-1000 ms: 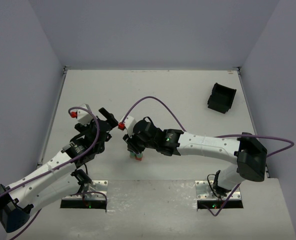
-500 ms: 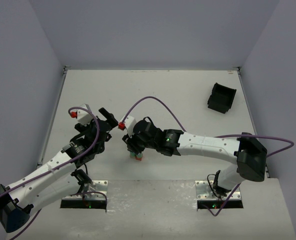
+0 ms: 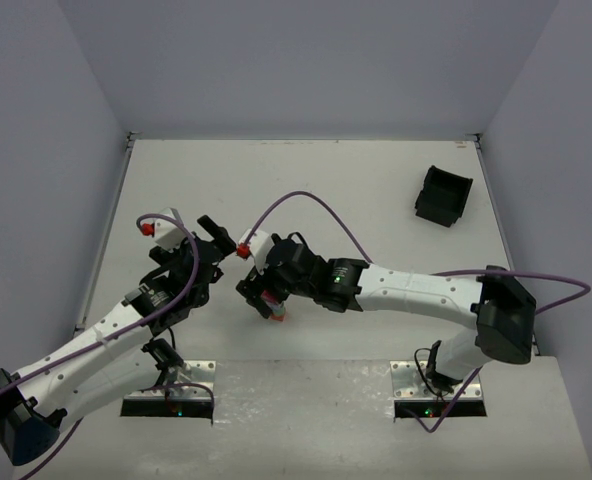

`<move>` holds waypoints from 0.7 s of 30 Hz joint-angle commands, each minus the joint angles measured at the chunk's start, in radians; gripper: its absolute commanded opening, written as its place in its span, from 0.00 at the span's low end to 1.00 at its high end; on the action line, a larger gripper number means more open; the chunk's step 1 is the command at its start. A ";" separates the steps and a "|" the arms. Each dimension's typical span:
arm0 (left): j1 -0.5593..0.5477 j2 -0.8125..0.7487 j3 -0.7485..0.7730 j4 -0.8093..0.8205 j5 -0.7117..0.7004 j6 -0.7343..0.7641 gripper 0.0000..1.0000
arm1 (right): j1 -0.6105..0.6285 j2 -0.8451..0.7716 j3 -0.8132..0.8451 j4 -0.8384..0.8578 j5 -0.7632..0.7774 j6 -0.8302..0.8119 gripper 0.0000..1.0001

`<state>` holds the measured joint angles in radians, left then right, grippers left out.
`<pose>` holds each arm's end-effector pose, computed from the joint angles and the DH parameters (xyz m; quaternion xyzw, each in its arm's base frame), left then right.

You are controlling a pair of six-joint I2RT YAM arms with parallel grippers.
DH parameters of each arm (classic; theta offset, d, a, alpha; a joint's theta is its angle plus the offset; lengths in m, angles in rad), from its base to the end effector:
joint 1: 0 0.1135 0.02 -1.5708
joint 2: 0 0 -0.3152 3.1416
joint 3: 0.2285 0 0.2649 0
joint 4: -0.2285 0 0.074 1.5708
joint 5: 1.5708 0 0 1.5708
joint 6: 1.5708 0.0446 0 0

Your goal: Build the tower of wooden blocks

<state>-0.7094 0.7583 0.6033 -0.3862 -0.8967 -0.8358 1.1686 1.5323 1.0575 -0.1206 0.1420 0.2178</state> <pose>0.1309 -0.0665 0.2972 -0.2625 0.7693 -0.0395 0.5811 0.1477 0.3312 0.2976 -0.3738 0.7987 0.2505 0.3996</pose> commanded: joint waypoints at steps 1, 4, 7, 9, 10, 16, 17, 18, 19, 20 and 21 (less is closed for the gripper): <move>-0.007 -0.027 0.004 0.023 0.002 0.016 1.00 | 0.007 -0.071 0.065 0.044 0.015 -0.046 0.99; -0.007 -0.040 0.005 0.019 0.004 0.015 1.00 | 0.002 -0.109 0.077 0.041 0.064 -0.072 0.99; -0.007 -0.052 0.001 0.018 0.003 0.017 1.00 | -0.035 -0.162 0.068 0.037 0.137 -0.083 0.99; -0.008 -0.053 0.002 0.018 -0.002 0.019 1.00 | -0.118 -0.208 0.037 0.014 0.112 -0.034 0.99; -0.007 -0.051 0.002 0.018 -0.007 0.020 1.00 | -0.179 -0.238 0.004 0.011 0.088 -0.006 0.99; -0.005 -0.025 -0.021 0.095 0.012 0.057 1.00 | -0.514 -0.409 -0.248 0.021 0.091 0.153 0.99; -0.002 -0.021 -0.025 0.118 0.026 0.064 1.00 | -0.556 -0.438 -0.302 0.023 0.054 0.183 0.99; 0.005 -0.018 -0.029 0.131 0.038 0.069 1.00 | -0.596 -0.459 -0.343 0.028 0.026 0.210 0.99; 0.012 -0.014 -0.031 0.136 0.041 0.071 1.00 | -0.641 -0.478 -0.382 0.036 0.019 0.229 0.99; 0.022 -0.011 -0.036 0.139 0.043 0.067 1.00 | -0.699 -0.495 -0.420 0.047 -0.007 0.244 0.99; 0.045 -0.010 -0.041 0.143 0.053 0.064 1.00 | -0.738 -0.523 -0.483 0.068 -0.021 0.264 0.99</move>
<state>-0.7017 0.7428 0.5779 -0.3239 -0.8756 -0.7942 0.5445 1.0679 0.7082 -0.0789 0.1924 0.3598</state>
